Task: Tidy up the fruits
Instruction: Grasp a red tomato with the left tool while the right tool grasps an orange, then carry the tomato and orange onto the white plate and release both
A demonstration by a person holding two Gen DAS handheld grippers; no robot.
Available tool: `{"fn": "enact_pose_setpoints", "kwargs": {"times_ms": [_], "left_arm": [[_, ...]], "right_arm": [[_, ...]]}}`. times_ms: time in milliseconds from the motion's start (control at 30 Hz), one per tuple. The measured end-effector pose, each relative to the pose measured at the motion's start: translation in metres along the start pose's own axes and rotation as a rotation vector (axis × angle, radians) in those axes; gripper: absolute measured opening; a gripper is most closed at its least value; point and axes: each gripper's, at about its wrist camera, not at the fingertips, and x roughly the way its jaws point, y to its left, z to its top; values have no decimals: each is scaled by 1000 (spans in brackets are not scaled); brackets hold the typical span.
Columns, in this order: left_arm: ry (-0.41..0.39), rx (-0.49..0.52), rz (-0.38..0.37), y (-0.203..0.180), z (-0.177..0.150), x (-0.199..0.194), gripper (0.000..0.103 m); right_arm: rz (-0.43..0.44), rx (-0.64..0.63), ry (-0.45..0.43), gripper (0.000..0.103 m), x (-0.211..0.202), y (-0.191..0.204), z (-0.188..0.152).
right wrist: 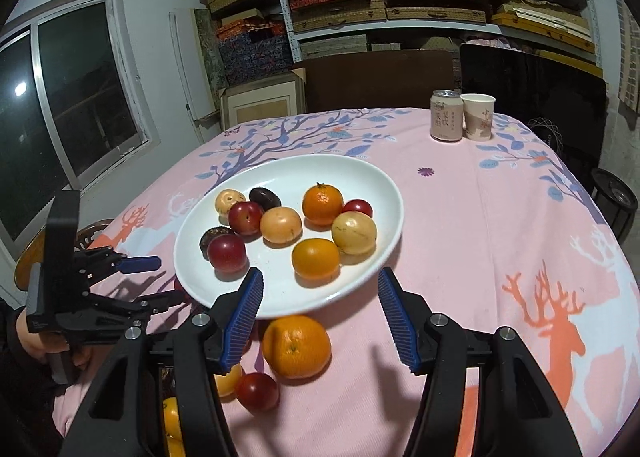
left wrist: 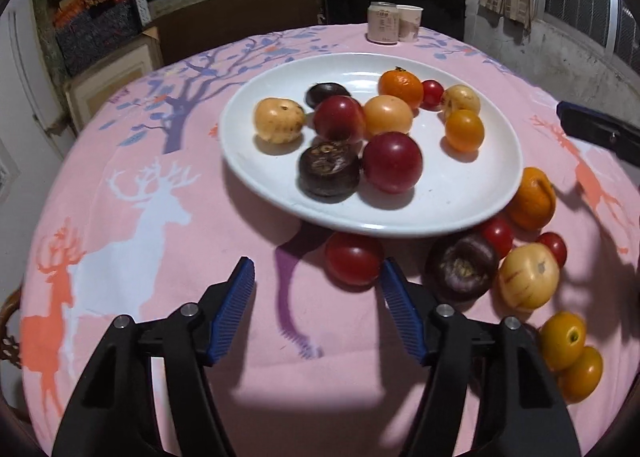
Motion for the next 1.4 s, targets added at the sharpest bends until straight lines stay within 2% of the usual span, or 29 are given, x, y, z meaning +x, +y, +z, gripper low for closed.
{"fn": "enact_pose_setpoints", "kwargs": {"times_ms": [67,200,233,267,300,333,500,700,767,867,1100,1400], "left_arm": [[9,23,-3,-6,3,8,58],[18,28,-56,-10,5,13,57],[16,25,-69,-10,5,13,54],[12,23,-77,-10,6,13,40],[8,20,-80,-10,6,12,32],[5,15,-92,-9,5,11,30],[-42,-23,-110,-5,-4,-5,30],[-91,-45,-119,-4,-13,-21,30],[-91,-45,-119,-4,-13,-22,30],[-90,-54,-124,-3,-14,-22,30],[-91,-80,-125,2,-15,-21,30],[-112,-117,-74,9,-17,-27,30]], "right_arm": [[-9,4,2,60,-2,-3,-3],[-7,19,37,60,2,-10,-10],[0,21,61,60,6,-10,-13],[10,20,83,60,9,-10,-16],[20,15,105,60,14,-8,-18],[29,2,125,60,17,-6,-20],[69,-75,154,59,24,15,-27],[48,-91,216,59,46,23,-32],[71,-55,231,51,51,18,-33],[107,-18,221,48,49,11,-34],[117,-1,164,47,36,7,-34],[157,-18,73,47,19,8,-31]]}}
